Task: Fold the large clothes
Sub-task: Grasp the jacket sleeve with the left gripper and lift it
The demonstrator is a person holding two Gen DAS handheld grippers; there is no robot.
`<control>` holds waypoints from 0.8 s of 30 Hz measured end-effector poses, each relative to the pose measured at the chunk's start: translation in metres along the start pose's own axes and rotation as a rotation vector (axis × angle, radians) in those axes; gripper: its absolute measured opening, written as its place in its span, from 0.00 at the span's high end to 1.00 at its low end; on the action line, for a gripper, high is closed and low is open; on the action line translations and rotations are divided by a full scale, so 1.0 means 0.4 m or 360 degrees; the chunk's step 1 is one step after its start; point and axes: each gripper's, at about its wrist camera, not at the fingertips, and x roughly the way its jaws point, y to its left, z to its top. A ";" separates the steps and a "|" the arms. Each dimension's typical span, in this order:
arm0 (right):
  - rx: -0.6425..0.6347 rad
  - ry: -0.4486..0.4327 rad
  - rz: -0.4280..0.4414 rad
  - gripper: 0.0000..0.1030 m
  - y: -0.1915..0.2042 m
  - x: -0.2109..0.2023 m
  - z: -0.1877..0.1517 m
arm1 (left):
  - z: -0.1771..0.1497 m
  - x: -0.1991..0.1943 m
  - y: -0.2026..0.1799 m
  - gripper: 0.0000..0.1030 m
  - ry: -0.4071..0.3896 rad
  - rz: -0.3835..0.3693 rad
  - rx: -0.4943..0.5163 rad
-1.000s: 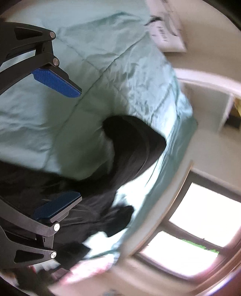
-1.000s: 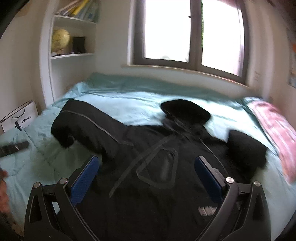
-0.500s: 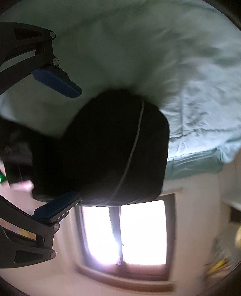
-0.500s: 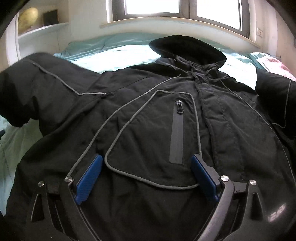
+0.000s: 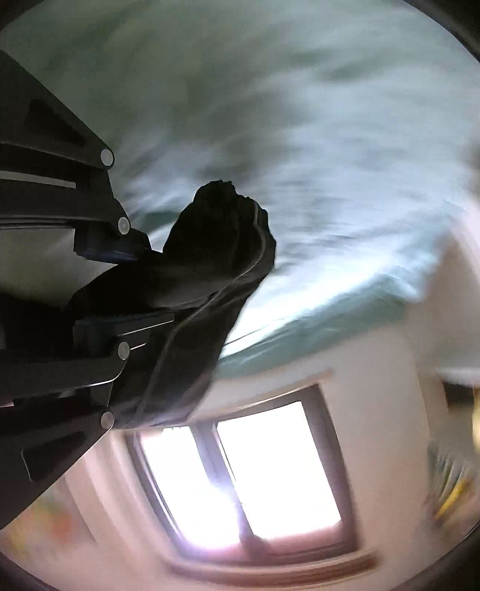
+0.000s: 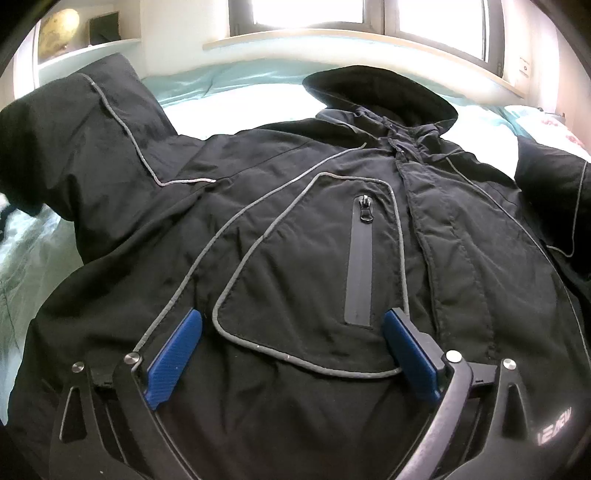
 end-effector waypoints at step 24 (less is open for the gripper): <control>-0.0002 0.0012 0.0014 0.01 -0.002 0.011 0.001 | 0.134 -0.039 0.172 0.81 -0.0134 0.0484 0.0088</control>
